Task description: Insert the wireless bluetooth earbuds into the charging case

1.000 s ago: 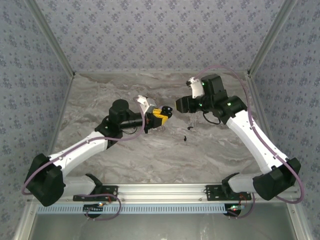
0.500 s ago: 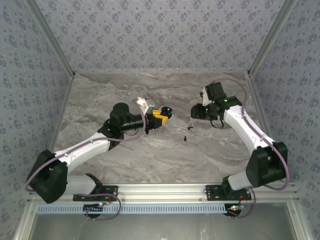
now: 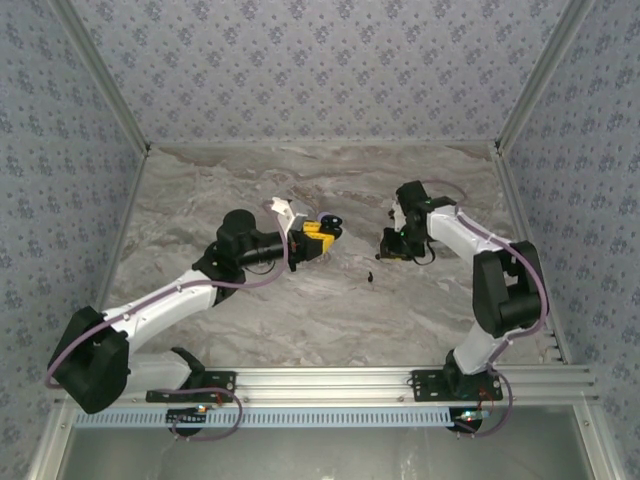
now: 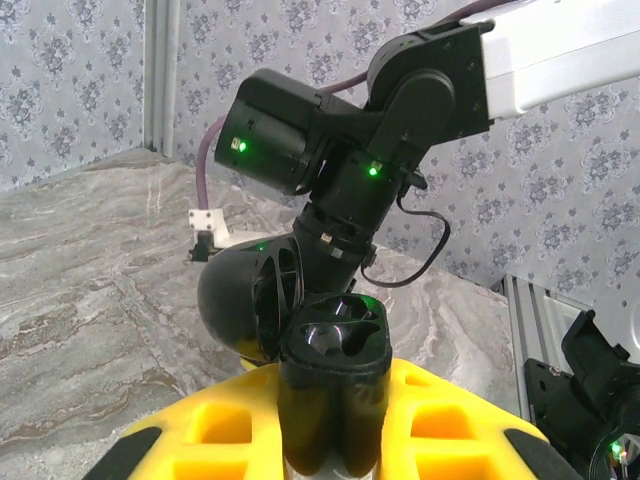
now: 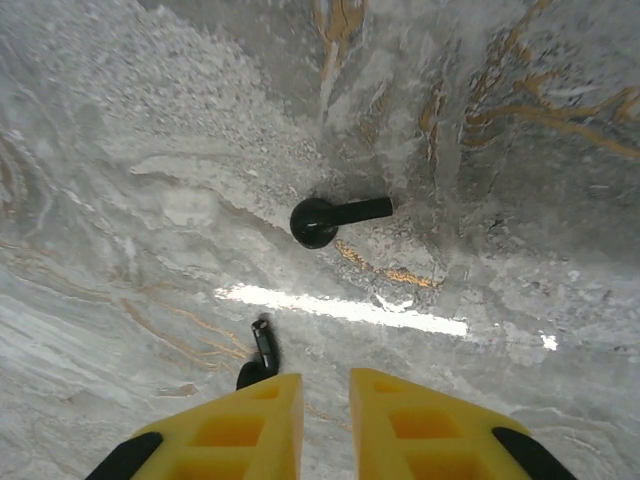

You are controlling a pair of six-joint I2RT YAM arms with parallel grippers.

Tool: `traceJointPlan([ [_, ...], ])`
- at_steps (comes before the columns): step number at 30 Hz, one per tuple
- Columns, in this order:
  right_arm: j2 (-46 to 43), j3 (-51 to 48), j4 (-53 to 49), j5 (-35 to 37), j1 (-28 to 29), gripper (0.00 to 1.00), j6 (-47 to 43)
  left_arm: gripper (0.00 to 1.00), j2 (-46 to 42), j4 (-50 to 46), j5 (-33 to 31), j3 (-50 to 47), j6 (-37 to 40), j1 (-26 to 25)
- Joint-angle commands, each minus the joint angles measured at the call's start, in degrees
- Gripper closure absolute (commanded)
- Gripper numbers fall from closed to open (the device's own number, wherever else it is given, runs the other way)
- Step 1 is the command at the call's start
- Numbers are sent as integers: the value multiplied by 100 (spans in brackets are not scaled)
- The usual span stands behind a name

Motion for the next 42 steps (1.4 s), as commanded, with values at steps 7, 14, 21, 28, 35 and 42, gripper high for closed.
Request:
traceJointPlan([
  [7,462,-75,595,108,145,88,454,84,-245,35,-42,-59,11,-42],
  [14,691,5,761,466,247,92,723,84,-268,-12,-66,-66,14,-49],
  [21,873,79,837,611,292,92,835,84,-264,-54,-78,-56,33,-42],
  [28,1065,205,1046,400,318,92,924,84,-291,-131,-84,-33,64,-47],
  [35,1173,327,1311,128,344,92,982,84,-319,-196,-117,-15,98,-46],
  [42,920,336,1267,-146,425,84,510,84,-307,-205,-117,-1,96,-47],
])
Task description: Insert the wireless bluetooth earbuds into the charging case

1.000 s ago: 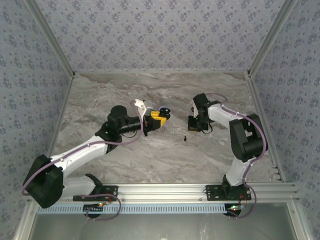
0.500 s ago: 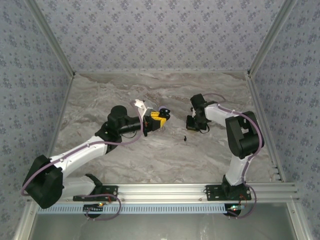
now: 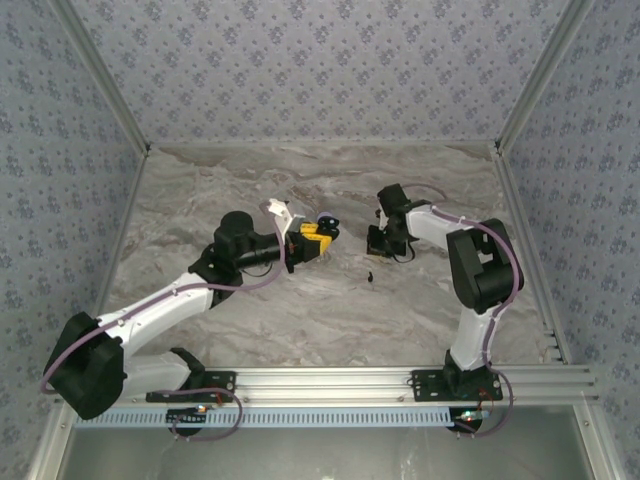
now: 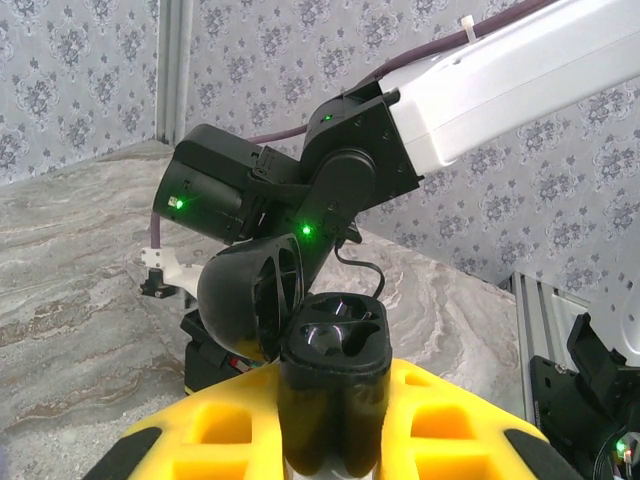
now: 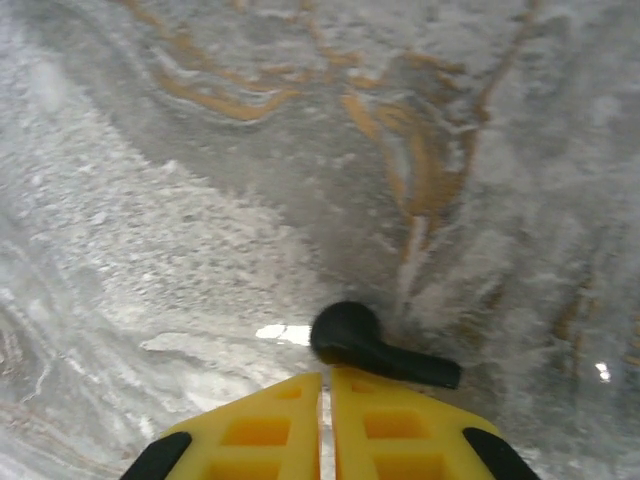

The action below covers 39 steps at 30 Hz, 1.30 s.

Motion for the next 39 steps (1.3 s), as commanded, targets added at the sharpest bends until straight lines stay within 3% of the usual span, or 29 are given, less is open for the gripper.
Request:
traceJointPlan([
  [1,-168,114,-45,-163,92,82,-376,84,-125,68,-12,55,76,-42],
  [9,-463,445,-485,252,107,67,-1200,85,-74,64,-14,73,64,-48],
  [15,-291,669,-777,585,137,61,-1653,84,-69,73,-11,64,41,-46],
  [28,255,869,-906,666,172,54,-2057,85,-68,23,-21,73,56,-44],
  [39,319,749,-972,567,246,54,-2006,85,-60,1,-21,88,61,-44],
])
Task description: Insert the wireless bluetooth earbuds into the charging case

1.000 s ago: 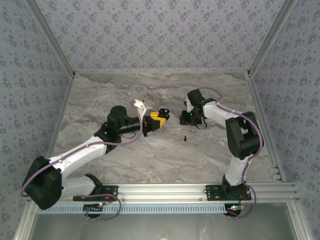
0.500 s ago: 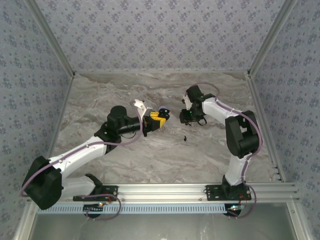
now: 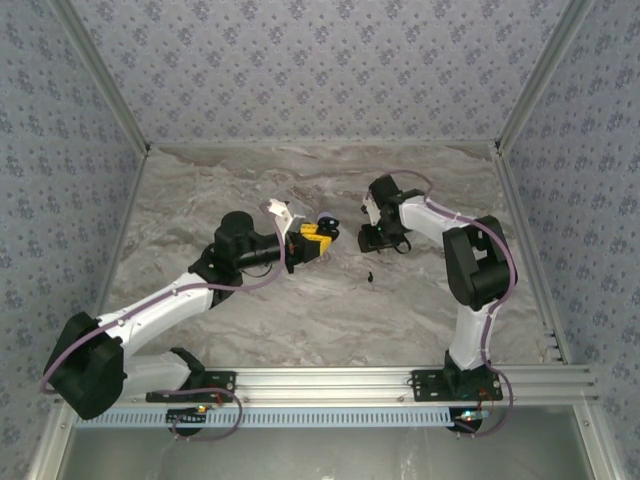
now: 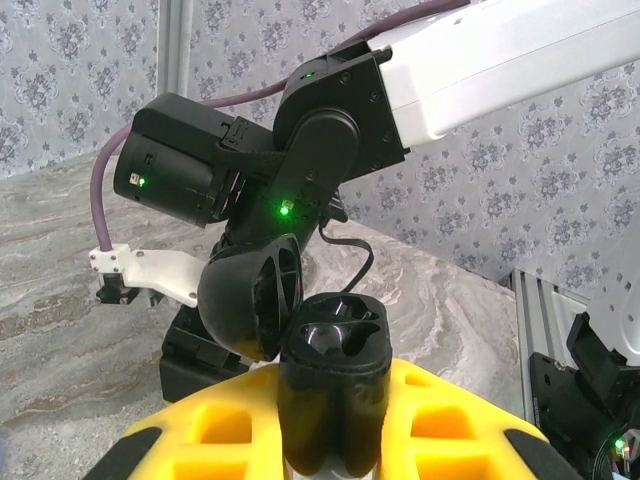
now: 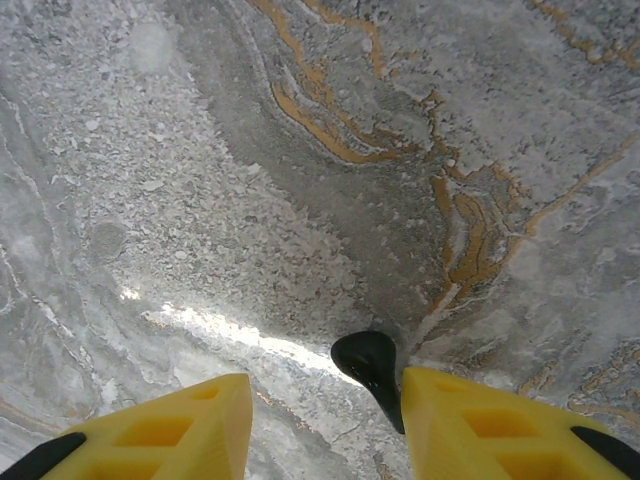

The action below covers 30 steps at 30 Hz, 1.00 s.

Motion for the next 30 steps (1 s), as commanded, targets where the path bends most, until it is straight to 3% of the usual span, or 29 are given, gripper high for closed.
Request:
traceJointPlan([
  [1,103,-30,-189,-6,61,54,-34,85,-64,25,-10,90,59,-49],
  [9,31,-31,-185,264,93,55,173,85,-74,12,-12,89,59,-42],
  [26,315,381,-475,1684,491,59,1727,85,-40,33,10,98,98,-47],
  [30,375,448,-484,1702,528,61,1789,85,-47,34,19,99,95,-47],
])
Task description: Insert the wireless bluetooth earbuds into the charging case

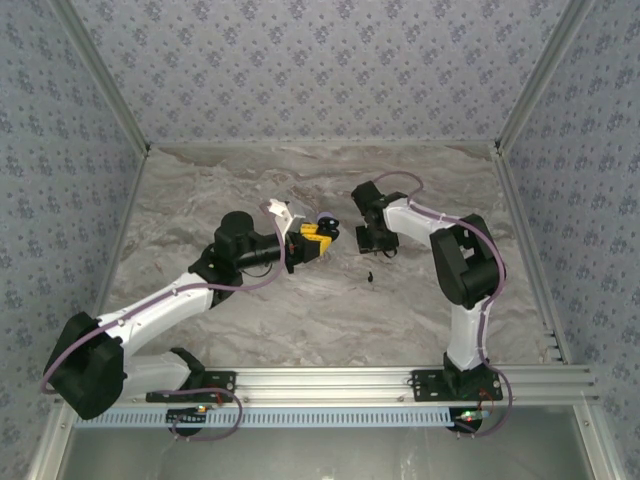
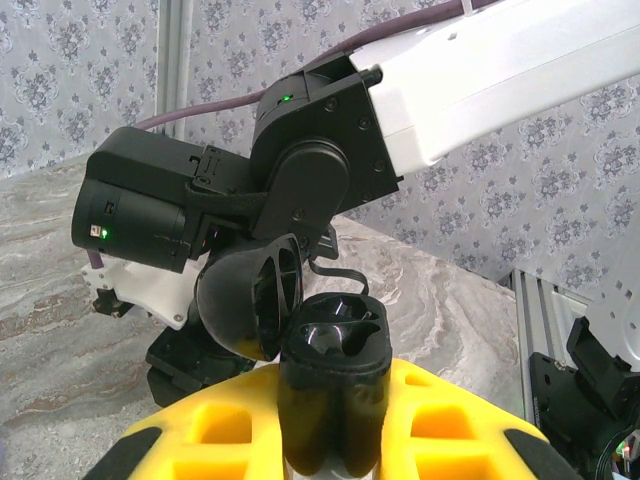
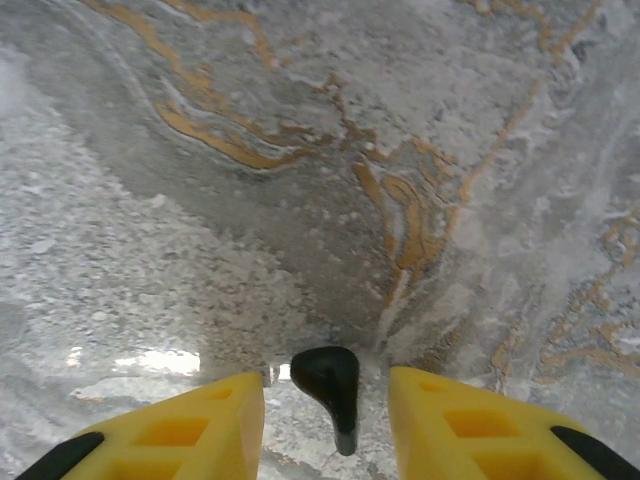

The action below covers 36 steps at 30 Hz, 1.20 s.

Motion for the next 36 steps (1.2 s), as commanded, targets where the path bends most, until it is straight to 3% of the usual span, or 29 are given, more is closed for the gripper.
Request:
traceJointPlan([
  [1,128,237,-226,253,29,61,280,85,-46,33,14,99,94,-46],
  [36,460,363,-382,2,-27,73,364,84,-87,7,-4,72,52,-48],
])
